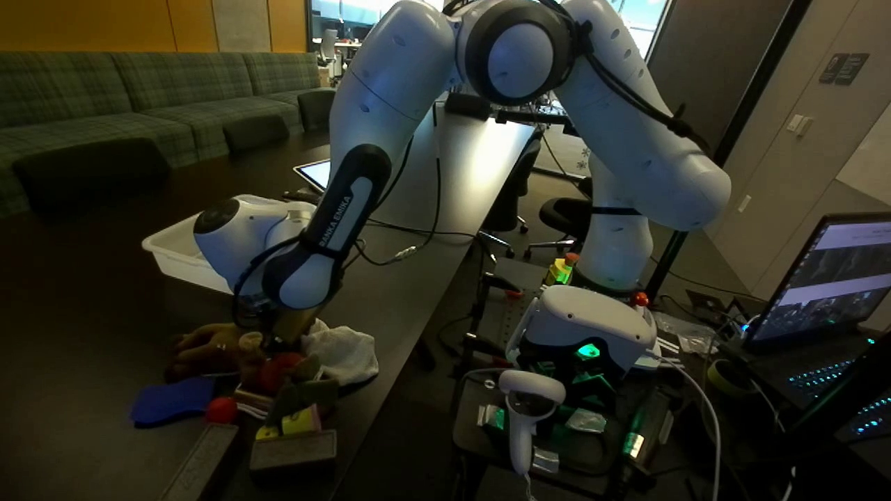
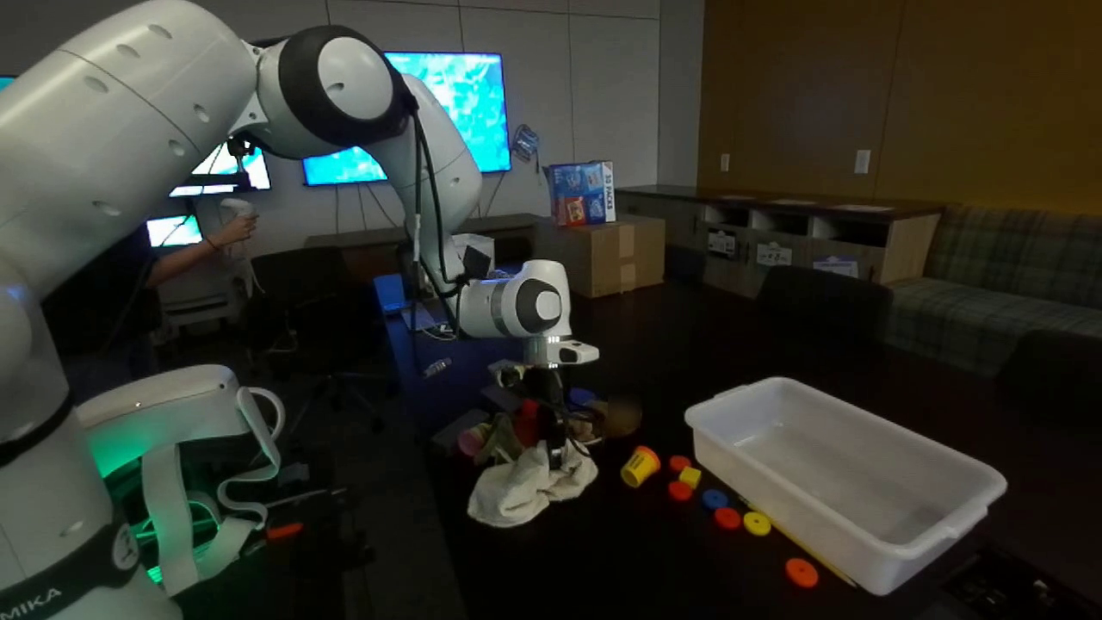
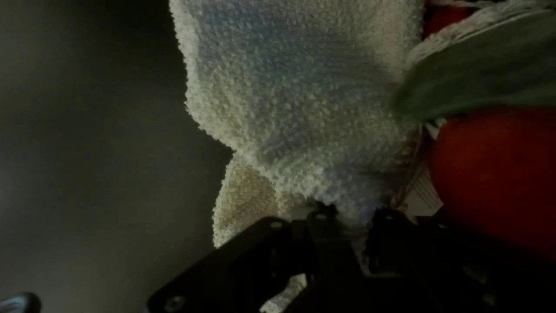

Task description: Use the white cloth to push the objects to the left and put it in the white container

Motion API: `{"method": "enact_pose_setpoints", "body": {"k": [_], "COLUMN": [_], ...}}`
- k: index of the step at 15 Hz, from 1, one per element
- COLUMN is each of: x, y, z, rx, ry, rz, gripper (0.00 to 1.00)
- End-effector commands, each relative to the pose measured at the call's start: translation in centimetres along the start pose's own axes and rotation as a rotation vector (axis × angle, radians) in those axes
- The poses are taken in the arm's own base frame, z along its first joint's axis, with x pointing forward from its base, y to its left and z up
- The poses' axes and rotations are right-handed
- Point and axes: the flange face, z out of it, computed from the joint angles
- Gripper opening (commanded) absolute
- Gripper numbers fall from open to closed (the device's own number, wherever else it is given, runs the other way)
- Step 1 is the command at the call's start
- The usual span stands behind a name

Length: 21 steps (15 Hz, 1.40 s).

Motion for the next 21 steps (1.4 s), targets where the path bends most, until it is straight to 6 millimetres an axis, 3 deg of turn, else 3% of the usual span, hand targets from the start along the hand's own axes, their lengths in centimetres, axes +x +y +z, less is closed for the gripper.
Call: {"method": "enact_pose_setpoints", "body": {"k": [1, 4, 9, 12, 16, 21], "x": [-0.3, 0.4, 1.3, 3.0, 6.2, 12.6], "y": [3.0, 7.9, 18.9, 25.8, 33.4, 38.0], "z": [-1.9, -1.5, 2.4, 5.1, 8.0, 10.0], "rx": [0.045, 0.045, -0.027, -0.088, -0.163, -0.209], "ry": [0.024, 0.040, 0.024, 0.017, 0.028, 0.079], "rz": [0.024, 0.056, 0.105, 0.174, 0.284, 0.403], "gripper": [0.07, 0.07, 0.07, 0.07, 0.07, 0.07]}}
